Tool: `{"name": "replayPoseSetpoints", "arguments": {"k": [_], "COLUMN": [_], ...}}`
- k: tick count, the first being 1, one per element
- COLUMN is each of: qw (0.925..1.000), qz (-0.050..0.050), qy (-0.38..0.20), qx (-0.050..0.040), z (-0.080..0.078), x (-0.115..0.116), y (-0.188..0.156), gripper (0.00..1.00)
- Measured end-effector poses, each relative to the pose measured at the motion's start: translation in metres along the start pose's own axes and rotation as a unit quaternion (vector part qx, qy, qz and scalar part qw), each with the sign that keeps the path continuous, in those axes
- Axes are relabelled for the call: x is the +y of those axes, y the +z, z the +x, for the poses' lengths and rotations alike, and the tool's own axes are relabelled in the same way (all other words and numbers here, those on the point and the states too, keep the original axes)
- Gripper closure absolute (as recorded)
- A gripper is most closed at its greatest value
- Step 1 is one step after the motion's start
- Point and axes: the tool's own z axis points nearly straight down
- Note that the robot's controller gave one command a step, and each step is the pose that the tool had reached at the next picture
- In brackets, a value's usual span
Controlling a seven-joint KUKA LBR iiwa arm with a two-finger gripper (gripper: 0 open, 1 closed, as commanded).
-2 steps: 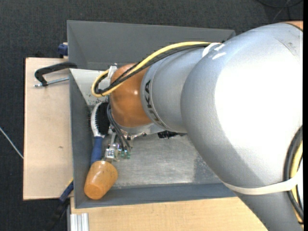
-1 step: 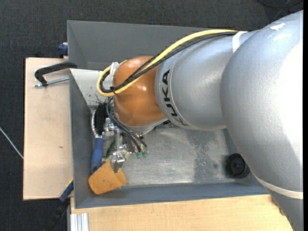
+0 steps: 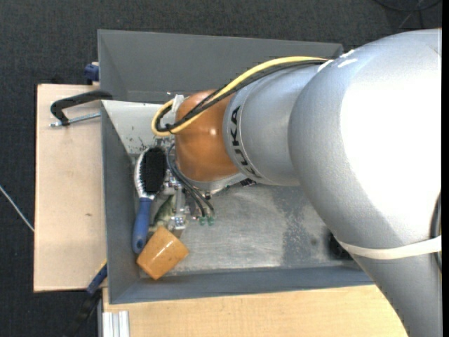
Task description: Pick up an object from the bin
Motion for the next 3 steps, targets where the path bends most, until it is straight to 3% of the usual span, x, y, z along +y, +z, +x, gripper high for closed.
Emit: {"name": "replayPoseSetpoints", "arguments": {"k": [1, 2, 3], "qw": [1.0000, 0.9988, 0.9985], "qz": [0.000, -0.001, -0.002], "qy": [-0.003, -0.049, -0.054], "qx": [-0.0015, -0.0052, -0.0034], "z": [0.000, -0.020, -0.020], "x": [0.002, -0.088, -0.086], "y": [-0.002, -0.124, -0.169], "gripper": [1.00, 1.00, 1.00]}}
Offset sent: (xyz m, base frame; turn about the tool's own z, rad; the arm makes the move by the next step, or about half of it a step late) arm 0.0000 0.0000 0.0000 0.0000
